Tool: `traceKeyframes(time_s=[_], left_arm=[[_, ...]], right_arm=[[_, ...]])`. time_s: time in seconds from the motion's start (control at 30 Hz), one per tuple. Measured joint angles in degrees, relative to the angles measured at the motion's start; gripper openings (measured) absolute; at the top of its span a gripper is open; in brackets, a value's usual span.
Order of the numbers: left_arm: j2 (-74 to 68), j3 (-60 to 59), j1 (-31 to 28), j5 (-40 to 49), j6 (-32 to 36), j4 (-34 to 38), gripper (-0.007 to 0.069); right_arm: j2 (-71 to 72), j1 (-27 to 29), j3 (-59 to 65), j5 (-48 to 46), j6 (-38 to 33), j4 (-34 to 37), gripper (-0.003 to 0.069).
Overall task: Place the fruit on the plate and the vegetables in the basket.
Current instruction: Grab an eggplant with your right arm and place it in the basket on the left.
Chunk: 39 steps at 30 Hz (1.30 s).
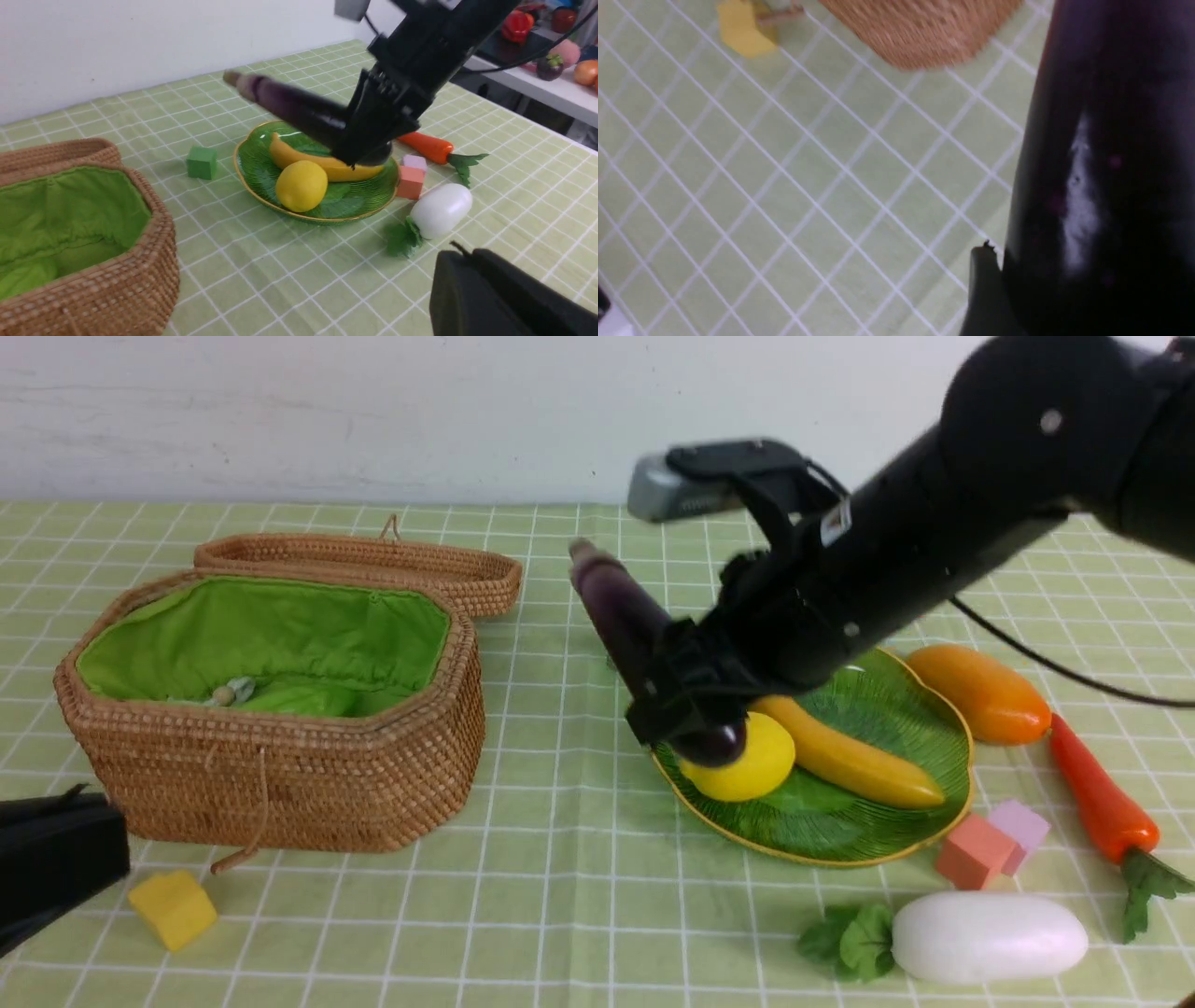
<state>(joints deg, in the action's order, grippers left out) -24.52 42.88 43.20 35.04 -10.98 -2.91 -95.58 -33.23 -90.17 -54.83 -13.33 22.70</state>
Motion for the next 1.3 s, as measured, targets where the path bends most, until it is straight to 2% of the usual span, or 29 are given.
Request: traceKeyframes(time_s=[0.03, 0.1, 0.33, 0.5, 0.63, 0.83, 1.03, 1.1, 1.23, 1.3], left_arm=[[0.0, 0.0, 0.0, 0.1, -1.0, -1.0, 0.0007], [0.0, 0.0, 0.0, 0.7, -8.6, -9.1, 0.0007], [0.0, 0.0, 0.0, 3.6, -30.8, -30.4, 0.0010], [0.0, 0.0, 0.0, 5.8, -38.8, -37.6, 0.0015], [0.0, 0.0, 0.0, 6.3, -39.9, -38.6, 0.0017], [0.0, 0.0, 0.0, 6.4, -40.0, -38.5, 0.0018], [0.0, 0.0, 0.0, 6.3, -40.0, -38.0, 0.0023], [0.0, 0.0, 0.0, 6.2, -40.0, -37.4, 0.0025], [0.0, 0.0, 0.0, 5.6, -40.0, -35.9, 0.0026], [0.0, 0.0, 0.0, 4.9, -39.5, -34.0, 0.0026]], right_arm=[[-0.1, -0.2, -1.1, 0.0, 0.0, 0.1, 0.0404], [-3.0, -3.2, -9.1, -0.1, -0.5, 0.3, 0.0404], [-16.9, -9.8, -30.4, 2.9, -3.4, 0.8, 0.0404], [-26.8, -12.0, -40.4, 9.2, -7.2, 1.0, 0.0404], [-32.2, -12.2, -42.3, 14.3, -8.5, 0.8, 0.0404], [-35.4, -12.1, -42.4, 16.7, -8.8, -5.4, 0.0416], [-34.4, -12.1, -42.5, 15.6, -7.8, -8.4, 0.0639], [-33.1, -12.1, -42.5, 12.7, -7.7, -8.9, 0.0672], [-28.9, -12.1, -42.5, 5.9, -7.1, -10.0, 0.0662], [-24.4, -12.1, -42.5, -2.5, -3.8, -12.5, 0.0596]])
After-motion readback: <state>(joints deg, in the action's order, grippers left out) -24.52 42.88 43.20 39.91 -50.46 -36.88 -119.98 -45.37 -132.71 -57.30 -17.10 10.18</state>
